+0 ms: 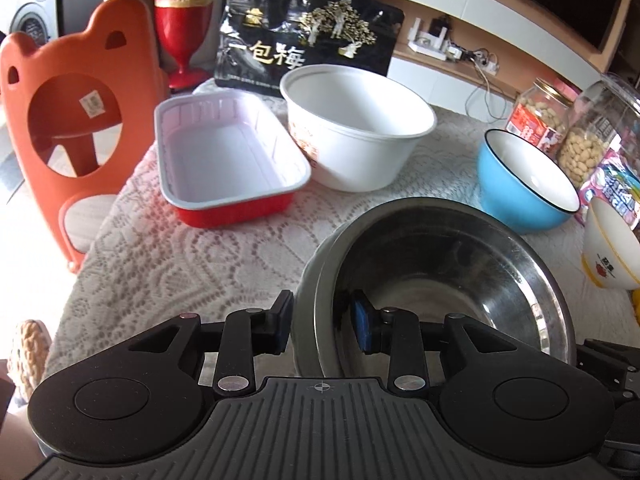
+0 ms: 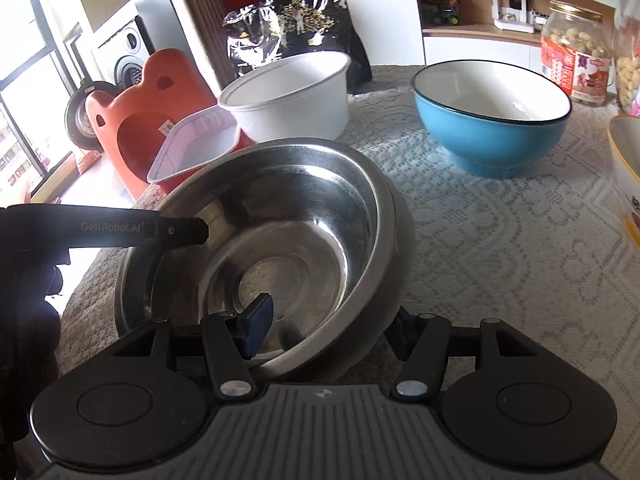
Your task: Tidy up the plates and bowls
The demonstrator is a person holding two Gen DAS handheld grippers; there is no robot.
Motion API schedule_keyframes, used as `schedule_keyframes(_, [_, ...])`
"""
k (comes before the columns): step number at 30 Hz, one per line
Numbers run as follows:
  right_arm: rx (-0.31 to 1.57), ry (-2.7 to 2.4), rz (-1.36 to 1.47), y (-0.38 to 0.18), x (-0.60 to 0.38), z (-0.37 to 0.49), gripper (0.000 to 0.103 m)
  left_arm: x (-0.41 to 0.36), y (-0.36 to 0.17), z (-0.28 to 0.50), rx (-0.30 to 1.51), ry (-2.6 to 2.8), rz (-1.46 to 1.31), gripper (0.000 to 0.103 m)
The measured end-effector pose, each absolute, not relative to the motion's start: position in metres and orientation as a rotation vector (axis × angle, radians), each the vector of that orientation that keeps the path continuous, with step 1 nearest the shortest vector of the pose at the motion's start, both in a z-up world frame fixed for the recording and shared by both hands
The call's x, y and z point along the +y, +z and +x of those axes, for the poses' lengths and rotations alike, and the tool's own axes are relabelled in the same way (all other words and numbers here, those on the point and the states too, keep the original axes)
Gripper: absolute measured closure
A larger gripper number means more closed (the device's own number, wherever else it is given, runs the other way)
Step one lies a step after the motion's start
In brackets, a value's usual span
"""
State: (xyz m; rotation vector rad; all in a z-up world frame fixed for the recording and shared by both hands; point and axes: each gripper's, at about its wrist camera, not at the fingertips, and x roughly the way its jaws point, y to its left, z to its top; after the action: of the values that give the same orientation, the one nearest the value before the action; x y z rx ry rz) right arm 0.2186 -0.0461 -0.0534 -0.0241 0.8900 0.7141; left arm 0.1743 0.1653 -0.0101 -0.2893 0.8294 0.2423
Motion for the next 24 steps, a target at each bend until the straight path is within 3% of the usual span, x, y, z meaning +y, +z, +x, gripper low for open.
schedule_keyframes(10, [0.914,0.746,-0.005,-0.056,-0.049,0.224,0.043,0.17,-0.013,0.172,0.803,0.227,-0.296,0.069])
schedule_keyframes(24, [0.791,0.689,0.013,-0.031,-0.082,0.221,0.043,0.163,0.002,0.17,0.714,0.244,-0.222,0.067])
